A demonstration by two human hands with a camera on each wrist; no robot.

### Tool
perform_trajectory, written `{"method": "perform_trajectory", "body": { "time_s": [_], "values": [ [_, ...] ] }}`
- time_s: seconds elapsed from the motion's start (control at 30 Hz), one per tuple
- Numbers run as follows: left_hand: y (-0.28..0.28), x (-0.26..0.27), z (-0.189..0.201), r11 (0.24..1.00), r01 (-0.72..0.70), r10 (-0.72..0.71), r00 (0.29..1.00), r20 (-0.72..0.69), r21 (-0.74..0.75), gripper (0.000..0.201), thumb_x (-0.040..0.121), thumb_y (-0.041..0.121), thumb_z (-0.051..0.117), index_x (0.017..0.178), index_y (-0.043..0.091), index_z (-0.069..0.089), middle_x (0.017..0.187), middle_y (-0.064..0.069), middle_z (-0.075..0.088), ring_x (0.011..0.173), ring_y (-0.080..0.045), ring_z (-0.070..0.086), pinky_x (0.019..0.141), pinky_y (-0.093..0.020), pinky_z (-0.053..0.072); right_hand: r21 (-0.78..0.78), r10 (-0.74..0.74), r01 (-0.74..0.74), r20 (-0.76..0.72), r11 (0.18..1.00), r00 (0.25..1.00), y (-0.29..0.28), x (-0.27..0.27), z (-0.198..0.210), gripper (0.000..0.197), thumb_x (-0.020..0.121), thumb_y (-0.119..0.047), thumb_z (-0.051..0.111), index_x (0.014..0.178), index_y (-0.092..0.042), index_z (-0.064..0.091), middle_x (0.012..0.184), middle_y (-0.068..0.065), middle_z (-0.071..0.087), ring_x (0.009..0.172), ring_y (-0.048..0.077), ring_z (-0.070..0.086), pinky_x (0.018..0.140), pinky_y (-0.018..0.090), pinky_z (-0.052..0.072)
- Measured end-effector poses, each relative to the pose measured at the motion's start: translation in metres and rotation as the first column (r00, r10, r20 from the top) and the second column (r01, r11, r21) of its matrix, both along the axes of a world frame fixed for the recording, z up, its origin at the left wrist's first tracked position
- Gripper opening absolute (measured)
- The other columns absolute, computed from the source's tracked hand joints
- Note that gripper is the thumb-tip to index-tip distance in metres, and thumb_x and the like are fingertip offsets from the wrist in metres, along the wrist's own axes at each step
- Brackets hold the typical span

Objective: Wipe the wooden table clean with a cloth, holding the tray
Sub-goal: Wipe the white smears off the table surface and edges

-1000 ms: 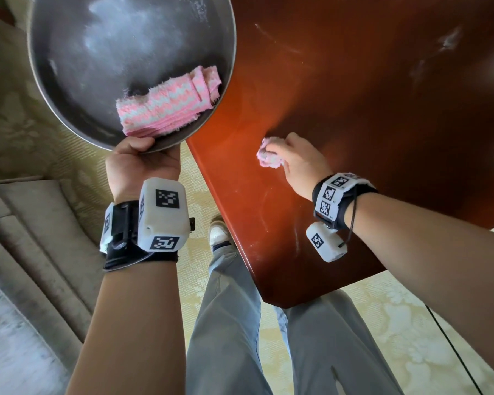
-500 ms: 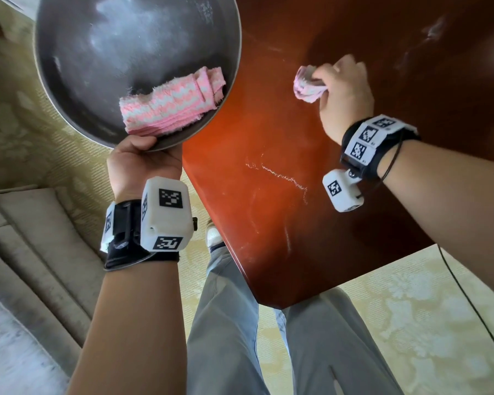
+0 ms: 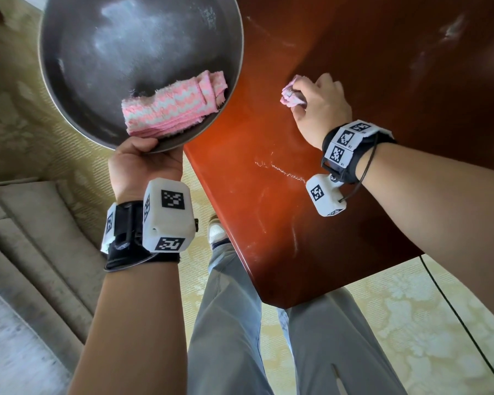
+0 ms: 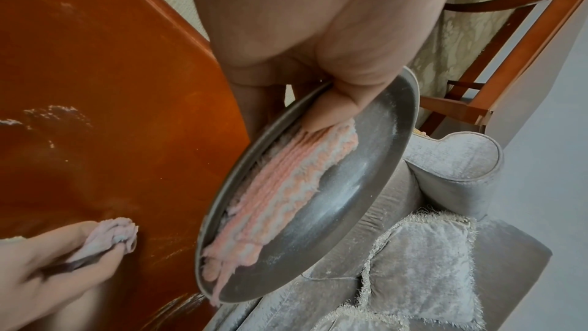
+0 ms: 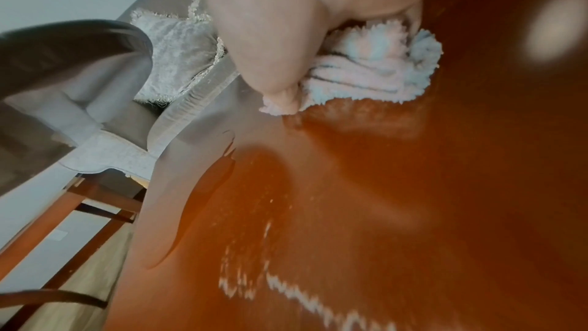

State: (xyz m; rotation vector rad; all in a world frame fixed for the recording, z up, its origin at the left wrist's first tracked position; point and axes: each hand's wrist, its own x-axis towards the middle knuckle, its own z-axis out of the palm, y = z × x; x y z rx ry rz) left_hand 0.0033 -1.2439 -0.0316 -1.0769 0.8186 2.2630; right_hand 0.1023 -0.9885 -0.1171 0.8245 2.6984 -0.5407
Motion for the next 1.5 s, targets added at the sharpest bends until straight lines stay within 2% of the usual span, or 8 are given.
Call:
{"method": "perform_trajectory", "body": {
  "time_s": [0.23,0.43,0.6,0.67,0.77,0.93,1.2,1.5],
  "values": [
    [-0.002,-0.003,0.003,1.000,0.022,-0.022,1.000,-0.009,-0.005,0.046,0.059,-0.008,0.037,0.096,-0.003,0.064,0.097,-0.020,0.070,0.090,-0.037,0.070,0.085,-0.046,0.059,0.010,0.209,-0.209,0.040,0.978,0.977,-0.047,0.018,0.003,0.031,0.092,-0.020,0.049,0.122,-0.026,0.050,0.106,0.005,0.050,0.098,0.026,0.050,0.065,0.036,0.039],
    [0.004,0.000,0.006,0.998,0.058,-0.058,0.998,-0.008,-0.022,0.046,0.059,-0.008,0.038,0.096,-0.003,0.064,0.099,-0.020,0.069,0.091,-0.037,0.070,0.101,-0.045,0.050,-0.081,0.329,-0.324,0.063,0.943,0.942,-0.084,0.051,0.006,0.033,0.090,-0.021,0.054,0.122,-0.027,0.052,0.107,0.002,0.052,0.098,0.024,0.050,0.072,0.040,0.043],
    [0.018,0.009,0.009,0.998,0.065,-0.065,0.998,-0.009,0.001,0.054,0.059,-0.009,0.037,0.106,-0.002,0.063,0.111,-0.020,0.067,0.111,-0.038,0.065,0.101,-0.046,0.050,-0.115,0.439,-0.436,0.006,0.893,0.898,-0.077,0.065,0.007,0.036,0.087,-0.016,0.058,0.122,-0.027,0.055,0.106,0.004,0.053,0.097,0.025,0.049,0.069,0.038,0.038],
    [0.030,0.014,0.010,0.997,0.082,-0.082,0.997,-0.005,0.009,0.057,0.059,-0.009,0.037,0.109,-0.001,0.062,0.114,-0.019,0.066,0.114,-0.037,0.063,0.099,-0.046,0.051,-0.137,0.366,-0.373,-0.075,0.918,0.928,-0.059,0.066,0.016,0.035,0.089,-0.014,0.054,0.122,-0.025,0.056,0.101,0.004,0.053,0.093,0.024,0.048,0.070,0.038,0.043],
    [0.051,0.021,0.011,0.993,0.117,-0.117,0.993,0.001,0.015,0.056,0.059,-0.008,0.036,0.107,-0.001,0.063,0.110,-0.020,0.068,0.106,-0.037,0.066,0.092,-0.046,0.055,-0.165,0.065,-0.104,-0.223,0.981,0.973,-0.011,0.069,0.027,0.027,0.089,-0.014,0.054,0.115,-0.020,0.059,0.097,0.009,0.054,0.089,0.027,0.051,0.071,0.040,0.047],
    [0.093,0.030,0.021,0.985,0.172,-0.172,0.985,0.002,0.010,0.057,0.058,-0.008,0.035,0.106,-0.002,0.065,0.110,-0.020,0.068,0.104,-0.038,0.067,0.092,-0.047,0.056,-0.161,-0.333,0.306,-0.177,0.938,0.926,0.080,0.095,0.036,0.028,0.092,-0.022,0.052,0.119,-0.018,0.057,0.111,0.012,0.054,0.097,0.032,0.056,0.076,0.033,0.040],
    [0.154,0.034,0.032,0.962,0.272,-0.271,0.962,-0.028,0.025,0.060,0.058,-0.008,0.033,0.108,-0.002,0.064,0.116,-0.020,0.066,0.105,-0.038,0.067,0.095,-0.048,0.054,-0.017,-0.515,0.515,0.000,0.857,0.857,0.141,0.136,0.031,0.033,0.098,-0.042,0.048,0.126,-0.025,0.047,0.119,0.012,0.052,0.098,0.040,0.059,0.076,0.044,0.045],
    [0.174,0.013,0.027,0.907,0.419,-0.418,0.908,-0.032,0.048,0.054,0.058,-0.010,0.034,0.100,-0.004,0.067,0.109,-0.021,0.069,0.102,-0.038,0.069,0.094,-0.048,0.054,-0.185,-0.538,0.548,0.105,0.816,0.837,0.110,0.124,0.012,0.049,0.090,-0.011,0.050,0.133,-0.031,0.040,0.122,0.014,0.041,0.080,0.038,0.056,0.069,0.036,0.044]
  ]
}}
